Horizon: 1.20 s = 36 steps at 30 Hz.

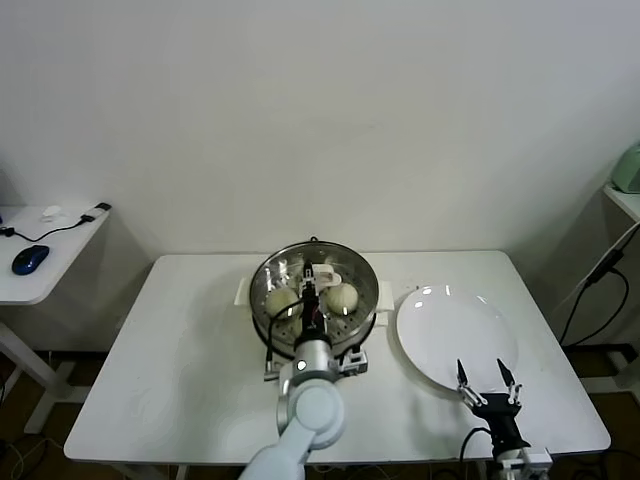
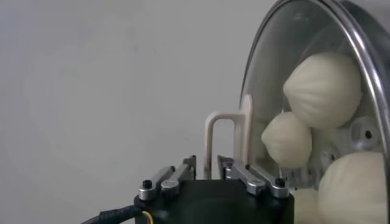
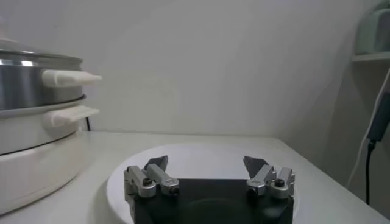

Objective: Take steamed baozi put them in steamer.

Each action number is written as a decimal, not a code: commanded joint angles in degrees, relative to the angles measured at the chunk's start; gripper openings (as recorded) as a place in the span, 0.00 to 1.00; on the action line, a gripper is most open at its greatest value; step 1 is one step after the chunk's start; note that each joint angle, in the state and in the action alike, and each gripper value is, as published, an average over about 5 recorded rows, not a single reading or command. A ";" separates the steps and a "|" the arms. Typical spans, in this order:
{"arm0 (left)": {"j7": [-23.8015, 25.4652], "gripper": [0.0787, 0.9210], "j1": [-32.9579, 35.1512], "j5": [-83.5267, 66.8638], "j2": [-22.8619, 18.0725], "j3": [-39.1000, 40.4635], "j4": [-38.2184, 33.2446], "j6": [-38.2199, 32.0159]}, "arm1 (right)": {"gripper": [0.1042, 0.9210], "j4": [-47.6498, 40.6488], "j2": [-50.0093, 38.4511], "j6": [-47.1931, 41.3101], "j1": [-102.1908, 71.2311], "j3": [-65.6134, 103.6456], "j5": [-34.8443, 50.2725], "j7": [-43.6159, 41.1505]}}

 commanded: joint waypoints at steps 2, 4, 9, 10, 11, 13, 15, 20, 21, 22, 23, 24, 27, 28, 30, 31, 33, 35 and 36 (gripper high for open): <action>3.54 0.36 0.56 -1.27 2.18 0.85 -5.55 -0.70 | 0.88 0.29 -0.24 -0.20 0.22 0.02 -0.05 -0.20; 4.49 0.43 1.38 -2.58 3.39 1.22 -8.62 -0.60 | 0.88 0.55 -0.29 -0.83 0.31 0.01 -0.05 -0.16; 3.80 0.59 4.98 -7.84 6.65 0.89 -16.96 -1.34 | 0.88 0.75 -0.15 -2.01 0.52 -0.40 -0.09 -0.53; 2.31 0.63 5.97 -10.62 7.36 0.31 -18.77 -1.99 | 0.88 0.64 -0.06 -2.04 0.57 -0.54 -0.25 -0.69; 0.42 0.67 6.95 -13.88 8.02 -0.43 -20.40 -2.79 | 0.88 0.52 0.03 -2.01 0.63 -0.65 -0.43 -0.81; -4.25 0.74 9.17 -23.12 9.04 -3.59 -23.77 -6.81 | 0.88 0.34 0.34 -1.89 0.79 -0.75 -0.77 -0.84; -9.05 0.80 11.32 -34.45 9.75 -8.16 -26.35 -12.19 | 0.88 0.27 0.58 -1.57 0.92 -0.69 -0.94 -0.85; -18.44 0.88 15.86 -69.31 10.97 -26.36 -28.21 -23.90 | 0.88 0.51 0.54 -0.88 1.03 -0.24 -0.96 -1.26; -18.44 0.88 17.06 -75.98 11.02 -30.93 -28.15 -25.95 | 0.88 0.69 0.50 -0.88 0.98 -0.18 -0.93 -1.40; -18.22 0.88 18.43 -82.61 11.29 -35.26 -27.91 -27.62 | 0.88 0.87 0.49 -0.93 0.95 -0.11 -0.93 -1.55; -17.79 0.88 20.01 -89.37 11.89 -39.60 -27.36 -29.23 | 0.88 1.02 0.49 -1.02 0.92 -0.06 -0.93 -1.67; -17.21 0.88 21.66 -94.76 12.64 -42.81 -26.48 -30.87 | 0.88 1.15 0.49 -1.12 0.89 -0.02 -0.92 -1.73; -16.37 0.88 26.54 -105.74 16.23 -48.07 -21.22 -37.83 | 0.88 1.07 0.51 -1.40 0.96 0.12 -0.88 -1.84; -16.30 0.88 27.88 -107.45 17.27 -48.37 -18.99 -40.17 | 0.88 0.91 0.52 -1.44 1.06 0.14 -0.86 -1.85; -16.37 0.88 29.83 -109.79 18.73 -47.79 -14.68 -44.11 | 0.88 0.50 0.56 -1.47 1.37 0.16 -0.80 -1.88; -16.36 0.88 30.35 -110.19 18.87 -47.07 -12.87 -45.23 | 0.88 0.31 0.61 -1.48 1.53 0.14 -0.79 -1.88; -16.26 0.88 30.97 -110.60 18.72 -45.28 -9.50 -47.28 | 0.88 0.01 0.70 -1.51 1.82 0.05 -0.77 -1.87; -15.93 0.88 31.19 -110.38 18.10 -43.46 -6.90 -48.64 | 0.88 -0.21 0.75 -1.56 2.01 -0.05 -0.81 -1.86; -15.80 0.88 31.20 -110.15 17.75 -42.61 -5.82 -49.27 | 0.88 -0.28 0.76 -1.57 2.05 -0.08 -0.81 -1.85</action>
